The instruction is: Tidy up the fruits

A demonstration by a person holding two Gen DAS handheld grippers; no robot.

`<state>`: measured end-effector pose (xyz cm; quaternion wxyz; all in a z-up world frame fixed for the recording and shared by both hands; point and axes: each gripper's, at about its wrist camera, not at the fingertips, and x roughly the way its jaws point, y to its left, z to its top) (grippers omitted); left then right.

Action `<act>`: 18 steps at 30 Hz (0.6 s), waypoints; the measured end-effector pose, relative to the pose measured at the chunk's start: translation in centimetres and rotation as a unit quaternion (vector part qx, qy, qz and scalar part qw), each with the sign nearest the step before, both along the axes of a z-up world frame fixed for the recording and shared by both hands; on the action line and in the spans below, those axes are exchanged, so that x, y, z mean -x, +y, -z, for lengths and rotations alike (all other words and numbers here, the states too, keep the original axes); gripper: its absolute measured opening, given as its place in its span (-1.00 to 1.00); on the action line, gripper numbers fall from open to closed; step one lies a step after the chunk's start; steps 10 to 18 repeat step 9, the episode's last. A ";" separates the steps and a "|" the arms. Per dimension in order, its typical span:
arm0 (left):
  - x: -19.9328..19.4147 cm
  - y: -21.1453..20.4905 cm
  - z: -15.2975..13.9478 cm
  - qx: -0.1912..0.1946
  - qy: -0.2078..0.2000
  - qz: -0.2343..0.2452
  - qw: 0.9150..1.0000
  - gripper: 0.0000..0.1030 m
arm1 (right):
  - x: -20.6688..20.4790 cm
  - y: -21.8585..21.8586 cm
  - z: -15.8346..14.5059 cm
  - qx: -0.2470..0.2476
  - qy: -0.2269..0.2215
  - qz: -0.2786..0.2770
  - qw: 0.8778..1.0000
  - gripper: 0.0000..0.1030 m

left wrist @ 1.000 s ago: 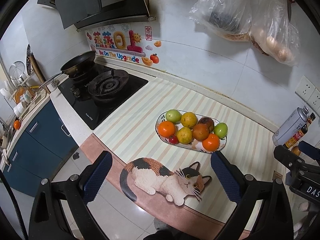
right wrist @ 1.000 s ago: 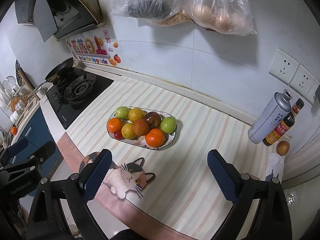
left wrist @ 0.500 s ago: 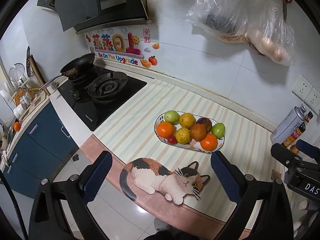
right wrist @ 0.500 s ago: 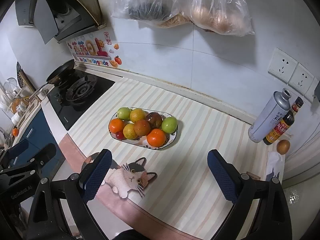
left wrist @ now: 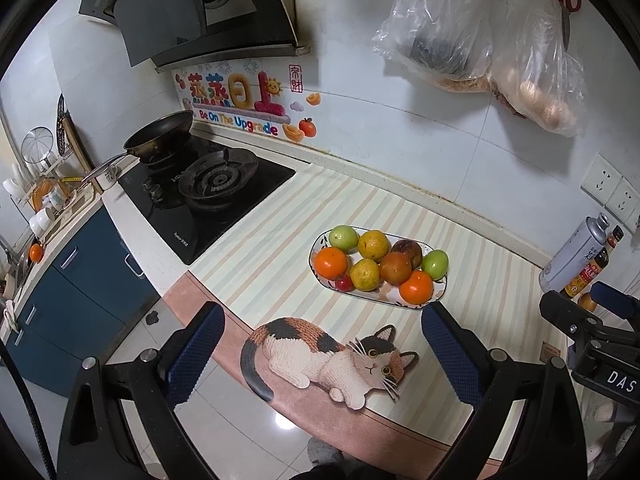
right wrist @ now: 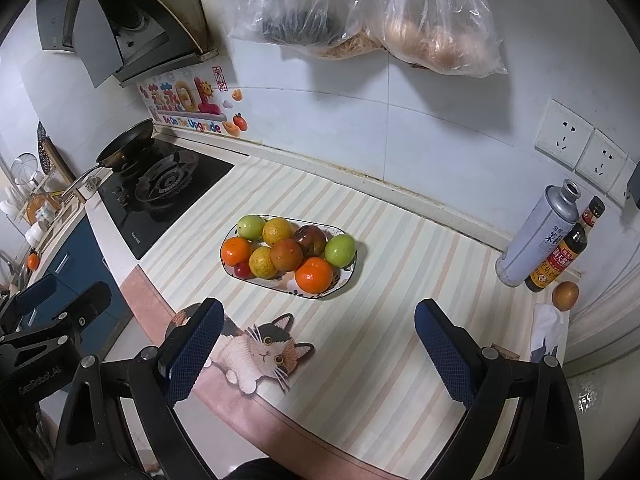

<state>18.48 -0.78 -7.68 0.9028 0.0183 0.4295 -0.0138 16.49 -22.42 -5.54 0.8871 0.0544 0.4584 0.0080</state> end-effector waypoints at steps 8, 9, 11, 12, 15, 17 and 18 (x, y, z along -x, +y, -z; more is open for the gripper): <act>0.7 -0.3 -0.5 0.002 -0.009 -0.002 1.000 0.96 | 0.3 0.0 -0.3 0.001 -0.003 -0.004 1.000 0.91; 0.7 -0.4 -0.5 0.003 -0.009 -0.002 1.000 0.96 | 0.3 -0.1 -0.3 0.000 -0.003 -0.004 1.000 0.91; 0.7 -0.4 -0.5 0.003 -0.009 -0.002 1.000 0.96 | 0.3 -0.1 -0.3 0.000 -0.003 -0.004 1.000 0.91; 0.7 -0.4 -0.5 0.003 -0.009 -0.002 1.000 0.96 | 0.3 -0.1 -0.3 0.000 -0.003 -0.004 1.000 0.91; 0.7 -0.4 -0.5 0.003 -0.009 -0.002 1.000 0.96 | 0.3 -0.1 -0.3 0.000 -0.003 -0.004 1.000 0.91; 0.7 -0.4 -0.5 0.003 -0.009 -0.002 1.000 0.96 | 0.3 -0.1 -0.3 0.000 -0.003 -0.004 1.000 0.91; 0.7 -0.4 -0.5 0.003 -0.009 -0.002 1.000 0.96 | 0.3 -0.1 -0.3 0.000 -0.003 -0.004 1.000 0.91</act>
